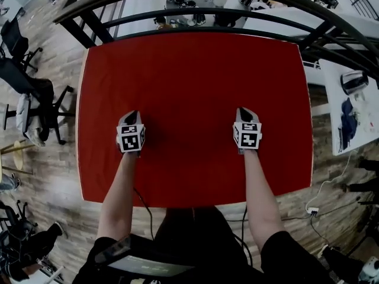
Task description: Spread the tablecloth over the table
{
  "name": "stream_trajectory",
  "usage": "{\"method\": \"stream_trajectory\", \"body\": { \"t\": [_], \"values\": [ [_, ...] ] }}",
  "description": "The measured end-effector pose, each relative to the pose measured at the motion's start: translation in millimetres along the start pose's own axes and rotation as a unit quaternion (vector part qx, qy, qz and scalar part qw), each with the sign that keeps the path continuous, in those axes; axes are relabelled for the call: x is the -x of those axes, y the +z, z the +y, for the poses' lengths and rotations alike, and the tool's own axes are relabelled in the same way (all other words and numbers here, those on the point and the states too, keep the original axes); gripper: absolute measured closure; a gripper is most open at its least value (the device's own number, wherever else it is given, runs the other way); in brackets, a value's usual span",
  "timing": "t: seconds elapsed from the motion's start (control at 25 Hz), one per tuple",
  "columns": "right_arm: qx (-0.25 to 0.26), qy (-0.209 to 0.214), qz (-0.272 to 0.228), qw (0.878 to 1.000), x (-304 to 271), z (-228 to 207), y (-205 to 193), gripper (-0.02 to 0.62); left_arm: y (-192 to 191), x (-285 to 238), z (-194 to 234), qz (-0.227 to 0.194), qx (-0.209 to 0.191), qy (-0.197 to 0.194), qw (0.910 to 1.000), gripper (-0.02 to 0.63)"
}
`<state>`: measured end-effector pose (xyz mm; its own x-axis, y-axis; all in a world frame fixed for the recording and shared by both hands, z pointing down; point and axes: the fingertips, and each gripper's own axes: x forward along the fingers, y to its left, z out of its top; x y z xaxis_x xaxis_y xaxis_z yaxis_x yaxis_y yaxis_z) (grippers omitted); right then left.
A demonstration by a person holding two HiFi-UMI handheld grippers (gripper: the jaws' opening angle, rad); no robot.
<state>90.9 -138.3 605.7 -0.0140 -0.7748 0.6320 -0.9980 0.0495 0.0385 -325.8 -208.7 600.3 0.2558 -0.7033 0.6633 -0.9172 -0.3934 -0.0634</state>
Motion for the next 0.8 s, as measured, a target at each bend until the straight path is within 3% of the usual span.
{"method": "stream_trajectory", "body": {
  "t": [0.2,0.52,0.8],
  "values": [
    [0.018,-0.019,0.026,0.999,-26.2,-4.5,-1.7,0.588,6.6,-35.3,39.9,0.026,0.019,0.019,0.9993,0.601],
    [0.019,-0.003,0.038,0.999,-47.9,1.1,15.9,0.589,9.7,-43.0,55.6,0.03,0.043,0.026,0.9983,0.601],
    [0.021,-0.002,0.041,0.999,-54.4,-6.0,21.7,0.588,21.5,-56.7,57.2,0.029,0.038,0.013,0.9988,0.601]
  ]
}}
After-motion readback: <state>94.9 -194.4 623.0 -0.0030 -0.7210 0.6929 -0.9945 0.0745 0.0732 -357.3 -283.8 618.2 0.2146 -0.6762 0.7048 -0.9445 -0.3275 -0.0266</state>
